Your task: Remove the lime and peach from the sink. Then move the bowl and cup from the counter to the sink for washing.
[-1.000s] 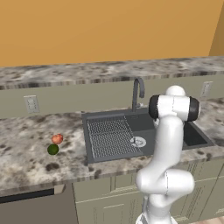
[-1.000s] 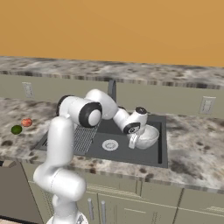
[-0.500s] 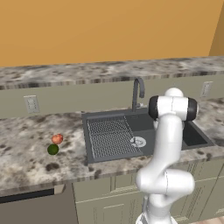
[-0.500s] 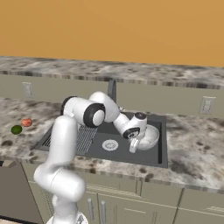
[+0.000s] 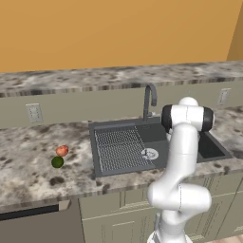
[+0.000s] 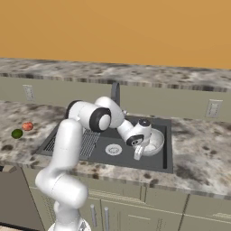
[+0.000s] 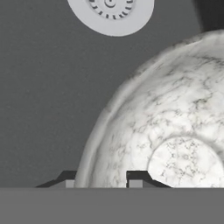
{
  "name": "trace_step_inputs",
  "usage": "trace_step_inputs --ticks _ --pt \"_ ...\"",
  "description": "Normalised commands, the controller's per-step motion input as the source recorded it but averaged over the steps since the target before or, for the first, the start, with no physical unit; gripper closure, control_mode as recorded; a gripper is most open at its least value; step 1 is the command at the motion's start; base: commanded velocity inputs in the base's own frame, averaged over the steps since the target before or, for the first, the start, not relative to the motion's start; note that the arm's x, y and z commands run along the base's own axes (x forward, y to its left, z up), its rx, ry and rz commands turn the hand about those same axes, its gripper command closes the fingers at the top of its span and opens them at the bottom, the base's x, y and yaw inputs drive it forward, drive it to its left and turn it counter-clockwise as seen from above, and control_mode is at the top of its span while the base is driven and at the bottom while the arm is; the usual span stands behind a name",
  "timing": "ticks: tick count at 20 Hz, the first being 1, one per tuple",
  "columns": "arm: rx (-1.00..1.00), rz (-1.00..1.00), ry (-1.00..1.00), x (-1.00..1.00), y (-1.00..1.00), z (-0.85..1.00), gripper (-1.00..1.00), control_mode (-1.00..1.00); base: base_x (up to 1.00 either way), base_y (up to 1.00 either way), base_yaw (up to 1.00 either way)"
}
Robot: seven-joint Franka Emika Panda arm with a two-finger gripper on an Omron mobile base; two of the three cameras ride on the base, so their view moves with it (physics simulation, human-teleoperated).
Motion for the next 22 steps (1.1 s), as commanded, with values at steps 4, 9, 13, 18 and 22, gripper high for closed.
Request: trace_step_inputs --ticks 4,9,13,18,22 --pt "0.00 0.00 0.00 0.07 0.00 -0.01 1.00 -1.00 0.00 0.00 0.00" --pt "0.00 0.00 0.00 0.00 0.03 0.00 1.00 -1.00 0.00 0.00 0.00" --pt "0.00 0.00 0.00 0.00 0.06 0.00 1.00 -1.00 0.00 0.00 0.00" --pt "0.00 0.00 0.00 0.00 0.06 0.00 1.00 -1.00 0.00 0.00 0.00" --pt "0.01 0.00 0.00 -0.01 0.07 0.00 1.00 -1.00 0.00 0.00 0.00"
